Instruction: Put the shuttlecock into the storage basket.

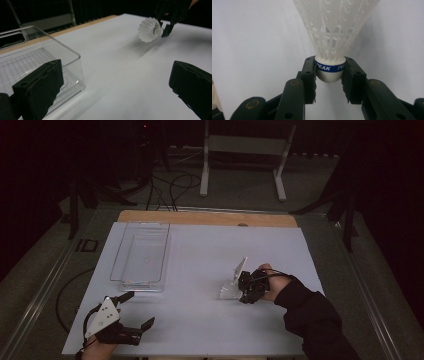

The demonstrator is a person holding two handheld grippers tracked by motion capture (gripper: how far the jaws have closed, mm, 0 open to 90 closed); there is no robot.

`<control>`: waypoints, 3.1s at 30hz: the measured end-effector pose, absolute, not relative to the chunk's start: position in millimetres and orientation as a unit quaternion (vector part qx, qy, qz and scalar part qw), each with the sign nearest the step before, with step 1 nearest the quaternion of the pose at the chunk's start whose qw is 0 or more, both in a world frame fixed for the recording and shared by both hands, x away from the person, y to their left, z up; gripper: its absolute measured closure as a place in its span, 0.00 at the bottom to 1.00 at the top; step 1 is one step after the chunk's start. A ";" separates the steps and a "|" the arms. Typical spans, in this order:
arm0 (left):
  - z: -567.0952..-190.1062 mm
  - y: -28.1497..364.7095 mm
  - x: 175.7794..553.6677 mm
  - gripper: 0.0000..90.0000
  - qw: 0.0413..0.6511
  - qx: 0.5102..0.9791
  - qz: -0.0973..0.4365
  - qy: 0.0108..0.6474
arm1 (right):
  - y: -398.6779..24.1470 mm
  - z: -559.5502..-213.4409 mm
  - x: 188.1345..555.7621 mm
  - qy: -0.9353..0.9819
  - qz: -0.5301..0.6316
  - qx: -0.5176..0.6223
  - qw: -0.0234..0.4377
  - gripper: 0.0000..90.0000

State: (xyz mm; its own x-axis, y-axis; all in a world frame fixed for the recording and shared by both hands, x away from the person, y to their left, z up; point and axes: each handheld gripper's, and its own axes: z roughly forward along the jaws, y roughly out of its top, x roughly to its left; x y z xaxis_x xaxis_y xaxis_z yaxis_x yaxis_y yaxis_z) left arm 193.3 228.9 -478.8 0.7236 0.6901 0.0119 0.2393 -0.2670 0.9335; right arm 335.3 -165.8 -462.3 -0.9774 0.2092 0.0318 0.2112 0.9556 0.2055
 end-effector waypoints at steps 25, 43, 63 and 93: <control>-418.8 206.4 221.2 0.00 0.472 0.824 0.167 0.267 | -167.3 -461.1 317.0 -0.989 -0.114 -0.089 0.009 0.73; -394.9 174.9 245.7 0.01 0.436 0.857 0.127 0.244 | -162.7 -459.3 312.6 -0.990 -0.112 -0.081 0.009 0.73; -385.3 143.4 279.2 0.02 0.396 0.883 0.078 0.240 | -154.5 -448.0 303.9 -0.989 -0.139 -0.055 0.000 0.73; -409.7 90.9 302.9 0.12 0.281 0.934 -0.007 0.220 | -133.4 -441.0 287.8 -0.988 -0.151 0.000 -0.017 0.73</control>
State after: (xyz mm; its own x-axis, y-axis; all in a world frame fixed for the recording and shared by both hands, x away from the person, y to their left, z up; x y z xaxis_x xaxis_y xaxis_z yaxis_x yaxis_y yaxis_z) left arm 302.9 90.9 -409.7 0.9030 0.4072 -0.1373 0.4153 -0.7453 0.5215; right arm 287.8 -133.4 -441.0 -0.9994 0.0053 -0.0341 -0.0051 0.9546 0.2979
